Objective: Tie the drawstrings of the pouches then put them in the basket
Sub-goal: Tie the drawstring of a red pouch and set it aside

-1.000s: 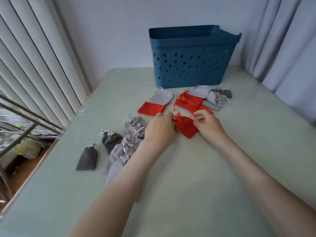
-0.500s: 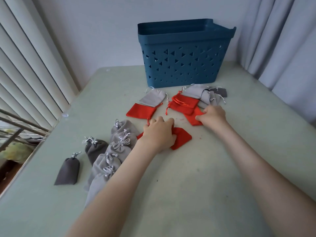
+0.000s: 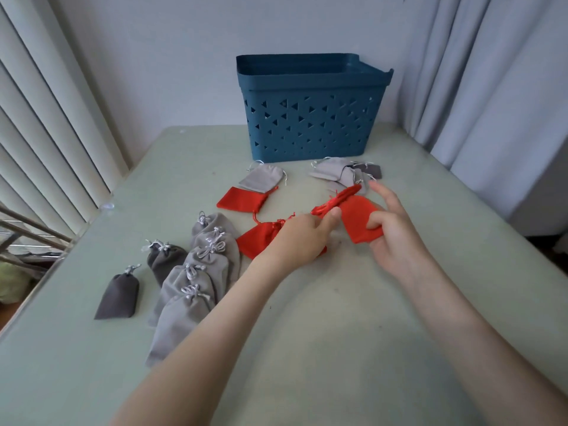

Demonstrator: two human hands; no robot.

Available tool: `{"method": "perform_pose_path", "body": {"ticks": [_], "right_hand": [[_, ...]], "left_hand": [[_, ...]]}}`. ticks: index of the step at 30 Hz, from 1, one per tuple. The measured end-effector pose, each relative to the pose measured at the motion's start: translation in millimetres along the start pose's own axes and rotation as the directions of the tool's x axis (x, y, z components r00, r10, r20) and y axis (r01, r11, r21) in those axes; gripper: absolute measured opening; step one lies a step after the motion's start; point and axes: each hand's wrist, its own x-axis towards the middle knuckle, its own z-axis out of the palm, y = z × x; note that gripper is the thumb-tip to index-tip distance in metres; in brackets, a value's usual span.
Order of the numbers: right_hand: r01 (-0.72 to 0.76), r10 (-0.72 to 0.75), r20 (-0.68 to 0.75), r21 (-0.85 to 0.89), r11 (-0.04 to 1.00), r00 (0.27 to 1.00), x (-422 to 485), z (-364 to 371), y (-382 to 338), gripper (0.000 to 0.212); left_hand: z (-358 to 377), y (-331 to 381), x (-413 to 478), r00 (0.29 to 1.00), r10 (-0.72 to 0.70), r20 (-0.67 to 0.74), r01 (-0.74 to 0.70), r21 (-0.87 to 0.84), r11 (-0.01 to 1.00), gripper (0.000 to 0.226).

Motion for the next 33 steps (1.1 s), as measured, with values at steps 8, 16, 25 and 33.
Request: {"method": "perform_pose_path", "body": {"ticks": [8, 16, 25, 33], "right_hand": [[-0.014, 0.017, 0.141, -0.022, 1.000, 0.990, -15, 8, 2, 0.050], [0.073, -0.086, 0.092, 0.139, 0.988, 0.992, -6, -1, 0, 0.060], [-0.045, 0.032, 0.295, 0.039, 0.998, 0.955, -21, 24, 12, 0.007], [-0.217, 0.219, 0.306, -0.042, 0.975, 0.926, -26, 49, 38, 0.009]], "left_hand": [[6, -2, 39, 0.988, -0.156, 0.016, 0.143, -0.496, 0.856, 0.032], [4, 13, 47, 0.936, -0.324, 0.135, 0.322, -0.696, 0.642, 0.046], [-16, -12, -12, 0.983, -0.186, -0.003, 0.143, -0.627, 0.766, 0.027], [-10, -48, -29, 0.960, -0.117, -0.256, -0.042, -0.541, 0.840, 0.030]]}}
